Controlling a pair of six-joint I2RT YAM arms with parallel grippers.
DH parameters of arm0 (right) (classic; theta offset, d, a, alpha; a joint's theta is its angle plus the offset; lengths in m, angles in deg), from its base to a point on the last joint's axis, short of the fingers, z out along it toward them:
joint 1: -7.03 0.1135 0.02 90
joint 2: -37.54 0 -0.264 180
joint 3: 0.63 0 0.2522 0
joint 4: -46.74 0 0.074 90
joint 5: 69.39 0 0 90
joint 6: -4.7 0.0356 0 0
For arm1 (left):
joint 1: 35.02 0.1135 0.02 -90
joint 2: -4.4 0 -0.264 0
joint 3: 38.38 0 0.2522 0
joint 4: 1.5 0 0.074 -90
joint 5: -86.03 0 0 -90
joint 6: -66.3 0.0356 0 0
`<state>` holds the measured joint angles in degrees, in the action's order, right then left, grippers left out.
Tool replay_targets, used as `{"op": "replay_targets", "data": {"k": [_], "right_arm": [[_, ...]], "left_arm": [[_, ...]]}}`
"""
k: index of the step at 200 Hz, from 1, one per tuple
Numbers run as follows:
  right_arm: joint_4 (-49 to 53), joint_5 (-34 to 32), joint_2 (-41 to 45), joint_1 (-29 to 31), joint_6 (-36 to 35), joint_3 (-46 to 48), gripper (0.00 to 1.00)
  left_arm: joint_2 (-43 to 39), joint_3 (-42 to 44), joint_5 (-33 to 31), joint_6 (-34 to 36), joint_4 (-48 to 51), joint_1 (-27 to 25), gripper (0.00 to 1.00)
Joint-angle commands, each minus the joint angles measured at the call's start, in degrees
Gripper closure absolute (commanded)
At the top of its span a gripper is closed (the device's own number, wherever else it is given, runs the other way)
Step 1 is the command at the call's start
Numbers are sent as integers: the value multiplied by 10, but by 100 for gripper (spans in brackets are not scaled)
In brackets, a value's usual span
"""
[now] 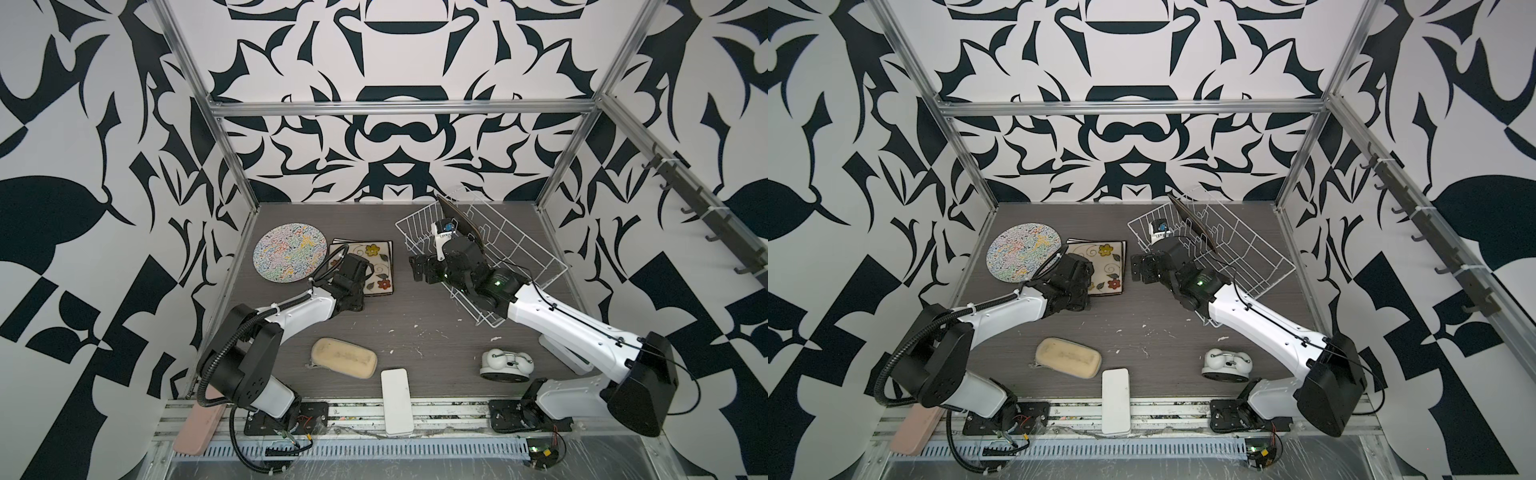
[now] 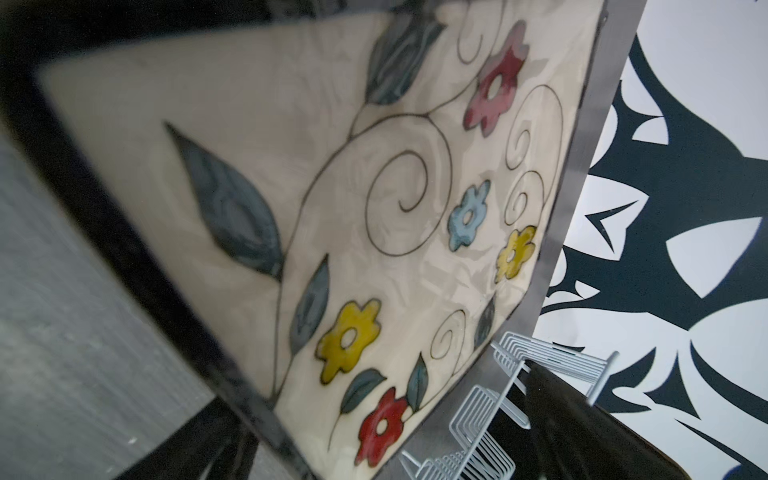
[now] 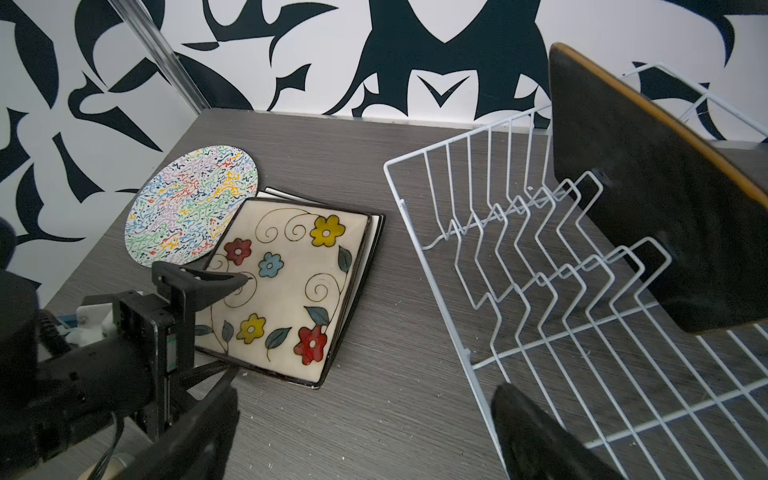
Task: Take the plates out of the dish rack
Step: 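Raise the left gripper and move it toward the round speckled plate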
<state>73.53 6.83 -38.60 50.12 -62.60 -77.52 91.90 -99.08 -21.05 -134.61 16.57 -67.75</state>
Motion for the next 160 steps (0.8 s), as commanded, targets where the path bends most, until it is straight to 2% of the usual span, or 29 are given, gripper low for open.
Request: {"op": "replay_targets", "data": {"k": [1,66,110,131,145,160], "right_arm": [[-4,-10,27,-3,-2,8,1],[-1,-14,35,-3,-2,11,2],[-2,-16,31,-4,-11,-7,1],[-1,-15,30,-4,-11,-9,1],[0,-11,28,-4,-11,-9,2],[1,-9,24,-6,-11,-9,2]], "left_arm": [[-14,-24,-2,-4,44,2,1],[-45,-51,-5,10,138,-1,1],[-89,-40,-59,-12,176,-19,1],[-119,-18,-105,59,116,-19,1],[-140,-18,-146,99,114,-18,1],[-182,-22,-197,171,109,-18,1]]}}
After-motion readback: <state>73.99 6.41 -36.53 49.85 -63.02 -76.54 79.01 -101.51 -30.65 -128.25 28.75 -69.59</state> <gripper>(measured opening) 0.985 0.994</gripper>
